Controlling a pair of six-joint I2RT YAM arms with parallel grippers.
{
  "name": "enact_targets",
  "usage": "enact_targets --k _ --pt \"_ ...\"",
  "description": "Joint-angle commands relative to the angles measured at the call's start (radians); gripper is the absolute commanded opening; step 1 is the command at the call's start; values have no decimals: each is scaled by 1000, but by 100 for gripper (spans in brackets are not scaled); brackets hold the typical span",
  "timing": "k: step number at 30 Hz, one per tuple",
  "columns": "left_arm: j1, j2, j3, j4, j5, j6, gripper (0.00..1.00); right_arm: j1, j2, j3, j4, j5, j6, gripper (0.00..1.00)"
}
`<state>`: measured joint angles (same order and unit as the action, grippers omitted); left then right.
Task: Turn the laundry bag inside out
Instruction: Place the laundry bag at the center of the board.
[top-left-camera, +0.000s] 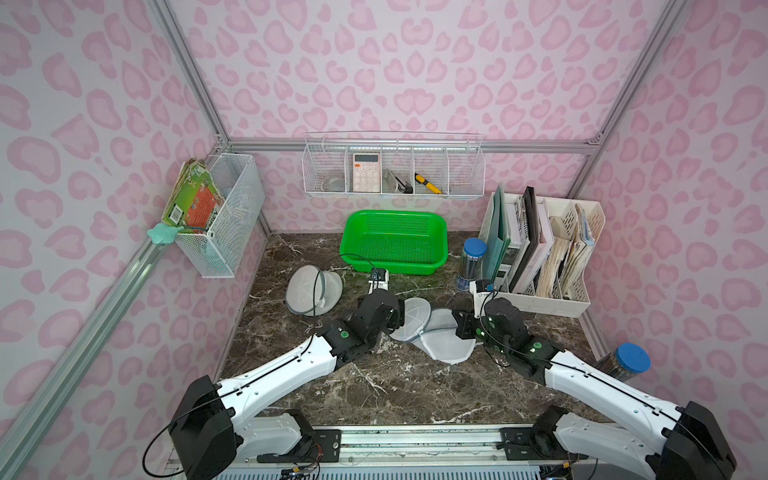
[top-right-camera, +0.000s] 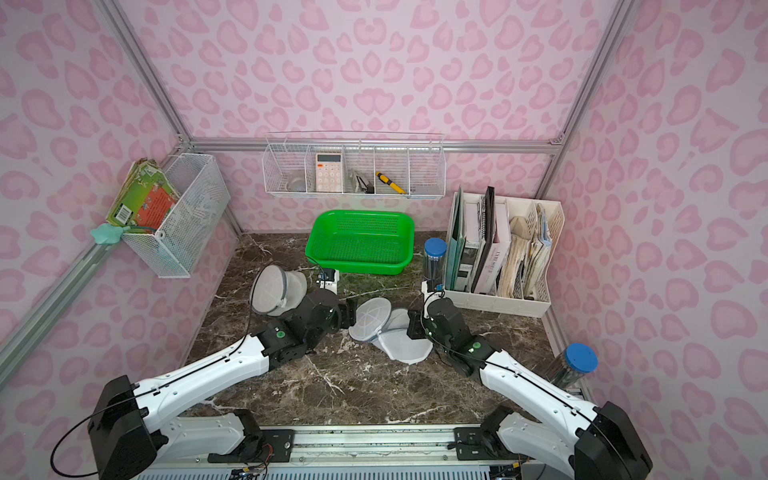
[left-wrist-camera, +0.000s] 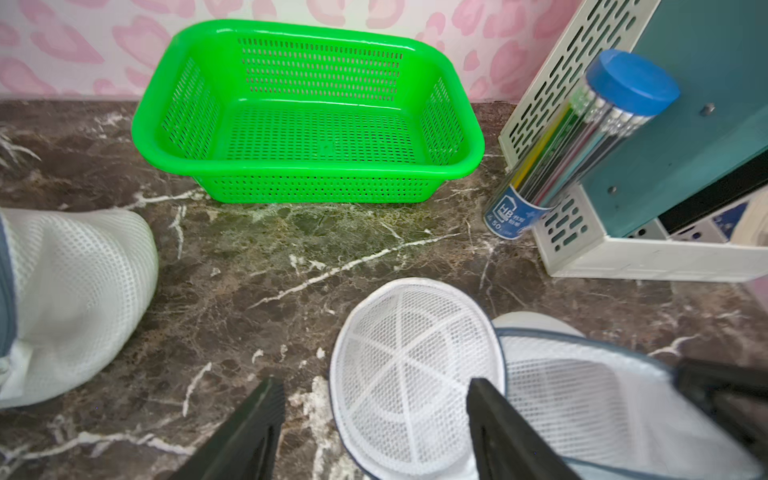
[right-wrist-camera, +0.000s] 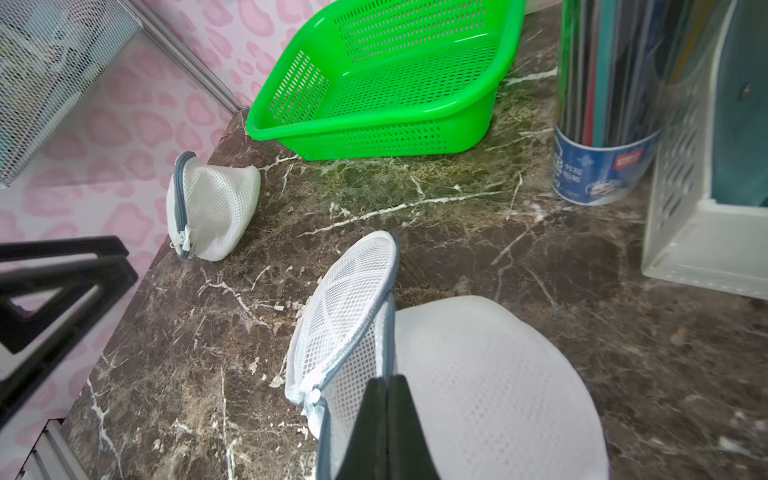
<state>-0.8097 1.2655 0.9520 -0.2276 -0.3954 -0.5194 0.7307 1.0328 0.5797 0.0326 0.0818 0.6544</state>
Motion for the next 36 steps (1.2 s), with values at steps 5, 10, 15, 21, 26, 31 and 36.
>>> enact_targets --k 5,10,15,21,26,31,36 --pt "26 160 203 -348 337 -266 71 7 -71 -120 92 -26 51 14" --pt "29 269 334 -422 466 -350 68 -7 -161 -178 54 -54 63 44" --pt "30 419 520 -555 583 -397 61 -103 -322 -228 -37 -75 80 68" --pt "26 598 719 -681 677 -474 57 -235 -494 -263 -173 -110 40 99" --pt "26 745 864 -765 726 -520 58 -284 -594 -270 -265 -126 3 99" --pt "24 855 960 -796 773 -566 60 -285 -658 -283 -273 -132 14 99" --pt "23 917 1010 -797 800 -577 60 -284 -663 -282 -278 -129 16 99"
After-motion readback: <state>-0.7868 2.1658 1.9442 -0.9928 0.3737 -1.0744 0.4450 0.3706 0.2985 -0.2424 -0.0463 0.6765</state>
